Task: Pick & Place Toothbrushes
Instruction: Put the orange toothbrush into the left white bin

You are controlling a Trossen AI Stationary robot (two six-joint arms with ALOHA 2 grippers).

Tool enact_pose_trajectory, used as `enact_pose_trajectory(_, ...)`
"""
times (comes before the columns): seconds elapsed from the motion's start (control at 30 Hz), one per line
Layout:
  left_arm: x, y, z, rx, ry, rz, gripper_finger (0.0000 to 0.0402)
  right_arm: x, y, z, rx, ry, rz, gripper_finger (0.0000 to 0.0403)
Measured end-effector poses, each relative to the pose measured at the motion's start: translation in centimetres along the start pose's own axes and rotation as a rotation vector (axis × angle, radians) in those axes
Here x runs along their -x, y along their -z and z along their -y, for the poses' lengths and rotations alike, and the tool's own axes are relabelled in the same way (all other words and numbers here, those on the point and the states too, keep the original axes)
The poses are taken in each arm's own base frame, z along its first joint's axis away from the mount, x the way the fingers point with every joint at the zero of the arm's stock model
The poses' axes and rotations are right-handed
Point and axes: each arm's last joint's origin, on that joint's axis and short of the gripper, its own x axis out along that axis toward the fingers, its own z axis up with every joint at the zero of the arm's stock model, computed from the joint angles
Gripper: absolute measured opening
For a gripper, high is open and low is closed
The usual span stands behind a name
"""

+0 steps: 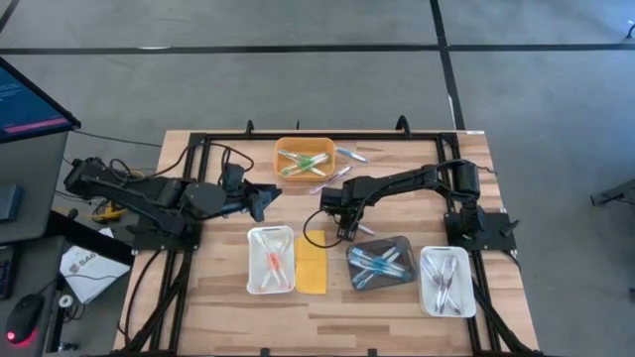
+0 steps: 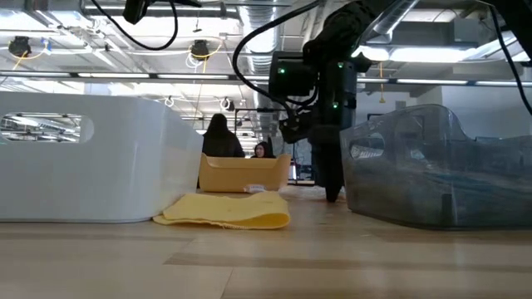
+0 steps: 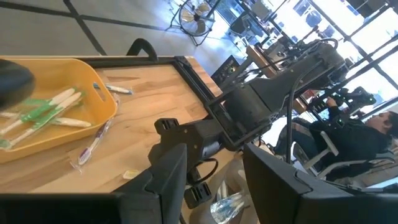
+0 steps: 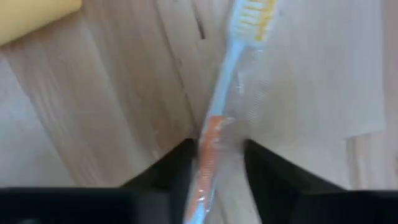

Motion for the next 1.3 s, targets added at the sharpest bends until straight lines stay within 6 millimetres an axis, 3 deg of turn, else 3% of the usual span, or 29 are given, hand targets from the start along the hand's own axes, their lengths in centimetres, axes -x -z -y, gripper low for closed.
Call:
enact_pose_trajectory(0.1, 0.0, 0.0, 0.0, 0.0, 0.0, 0.0, 0.0153, 0.0, 0.1, 0.0, 0.001, -0.006, -0.009, 0.0049)
enact_pose_trajectory(0.17, 0.0, 0.0, 0.0, 0.0, 0.0, 0.0, 0.0153, 0.2, 0.1, 0.0, -0.001, -0.021, -0.009, 0.0017)
enact_pose_trajectory(0.4, 0.0, 0.0, 0.0, -0.003, 0.0, -0.001, 0.0153, 2.1, 0.7, 0.6, -0.051, -0.036, 0.012, 0.0009)
enact_pose_trajectory(0.67, 0.0, 0.0, 0.0, -0.022, 0.003, 0.0, 0.0153, 9.6, 1.7, 3.7, -0.184, -0.081, 0.239, 0.0005)
enact_pose_trajectory(0.93, -0.3, -0.6, 0.1, -0.032, 0.032, 0.014, 0.0153, 17.5, 3.1, 6.6, -0.329, -0.356, 0.607, 0.0004)
enact_pose_trajectory(1.17, -1.4, -2.2, 0.3, -0.009, 0.171, 0.006, 0.0153, 23.4, 3.5, 7.3, -0.381, -0.568, 0.983, 0.0004)
enact_pose_trajectory(1.3, -2.6, -3.2, -0.2, -0.022, 0.22, -0.022, 0.0153, 25.5, 3.6, 7.1, -0.366, -0.637, 1.142, 0.0004)
